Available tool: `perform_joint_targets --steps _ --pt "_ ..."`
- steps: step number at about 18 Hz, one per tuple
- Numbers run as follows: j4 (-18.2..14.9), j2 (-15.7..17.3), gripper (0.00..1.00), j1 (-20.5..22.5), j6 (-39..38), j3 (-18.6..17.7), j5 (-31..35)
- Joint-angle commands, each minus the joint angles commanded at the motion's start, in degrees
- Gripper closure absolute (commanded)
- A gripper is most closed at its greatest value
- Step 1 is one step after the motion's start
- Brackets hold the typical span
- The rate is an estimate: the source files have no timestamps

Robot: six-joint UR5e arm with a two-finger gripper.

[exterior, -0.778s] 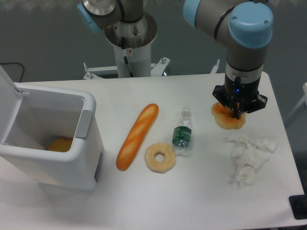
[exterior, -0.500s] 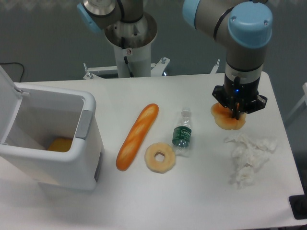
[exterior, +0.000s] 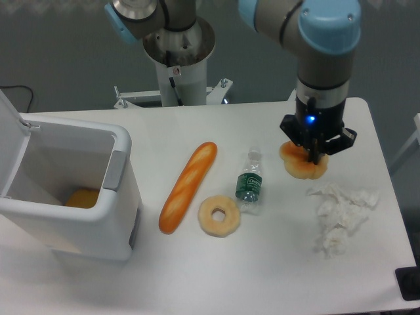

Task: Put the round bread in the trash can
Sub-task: 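Carry the round bread over the baguette toward the white trash bin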

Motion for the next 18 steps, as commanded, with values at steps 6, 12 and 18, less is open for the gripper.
perform_joint_targets --steps 6,12,18 --pt "0.1 4.8 1.0 -4.7 -9.0 -0.5 -4.6" --pt "0.3 4.8 1.0 -12.8 -17.7 -0.9 -6.8" --pt "2.7 4.1 1.0 -19.6 -23.0 -1.1 -8.6"
